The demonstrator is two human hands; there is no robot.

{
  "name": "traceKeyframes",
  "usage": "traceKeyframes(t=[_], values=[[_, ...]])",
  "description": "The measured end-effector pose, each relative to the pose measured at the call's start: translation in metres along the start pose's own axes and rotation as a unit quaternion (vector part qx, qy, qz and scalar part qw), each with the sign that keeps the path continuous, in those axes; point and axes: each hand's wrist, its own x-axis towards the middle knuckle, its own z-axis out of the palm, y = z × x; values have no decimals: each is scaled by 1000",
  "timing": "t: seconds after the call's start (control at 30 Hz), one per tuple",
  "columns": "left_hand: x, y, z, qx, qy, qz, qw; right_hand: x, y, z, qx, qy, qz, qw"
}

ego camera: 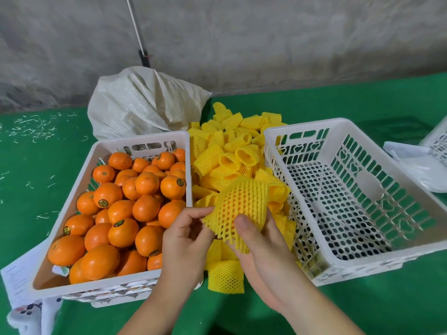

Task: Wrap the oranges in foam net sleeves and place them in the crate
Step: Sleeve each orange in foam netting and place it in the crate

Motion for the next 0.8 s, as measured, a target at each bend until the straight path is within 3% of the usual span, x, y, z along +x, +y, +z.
traceKeyframes(t=[0.13,0.23,0.3,0.37,0.4,0.5,0.63,0.73,0.8], values=[[-7,-2,12,16,17,58,998,4,-6,-1,52,8,-52,997],[-16,-4,24,87,-24,120,989,8,-7,-9,91,27,-77,993],[-18,-5,27,158,-88,166,969,13,-13,-23,48,65,-97,992],[-14,-6,17,210,-143,186,949,21,-31,-47,-97,128,-128,979],[-9,-7,8,233,-148,179,944,26,-41,-63,-212,164,-140,953],[17,-11,-29,315,-99,143,933,44,-67,-125,-492,248,-141,823],[54,-29,-65,518,-82,88,847,69,-70,-184,-605,311,-40,731],[58,-40,-67,636,-133,85,756,83,-55,-188,-671,278,1,687],[55,-47,-64,679,-146,107,712,87,-38,-177,-723,227,-48,651]])
